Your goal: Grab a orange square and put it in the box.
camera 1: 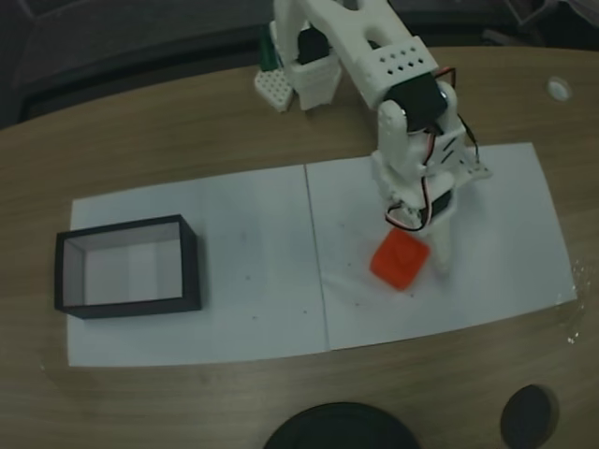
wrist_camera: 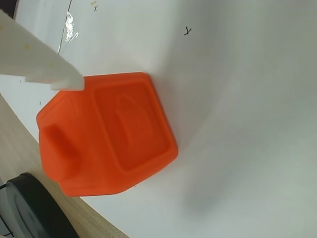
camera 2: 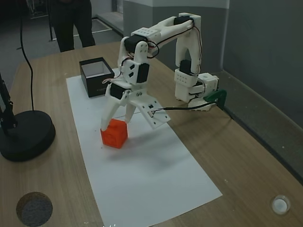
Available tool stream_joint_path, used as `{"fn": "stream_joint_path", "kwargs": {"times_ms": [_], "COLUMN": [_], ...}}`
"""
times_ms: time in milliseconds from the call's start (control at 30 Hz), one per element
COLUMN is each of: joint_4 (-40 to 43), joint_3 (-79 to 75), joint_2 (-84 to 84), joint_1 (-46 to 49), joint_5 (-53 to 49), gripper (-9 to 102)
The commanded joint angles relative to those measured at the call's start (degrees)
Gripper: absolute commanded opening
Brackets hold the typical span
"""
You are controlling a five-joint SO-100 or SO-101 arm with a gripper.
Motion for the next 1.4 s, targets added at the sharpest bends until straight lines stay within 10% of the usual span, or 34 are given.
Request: {"fn": "stream_joint_path", "kwargs": {"times_ms": [0, 700, 1367], "joint_4": [-1.14, 7.82, -0.79], "joint_3": [-1.14, 0.18, 3.87], "joint_2": [-3.78, 15.47, 2.29], "joint_1": [1.49, 1.76, 0.26], "joint_5": [-0.35, 1.23, 1.67], "gripper": [34, 33, 33]}}
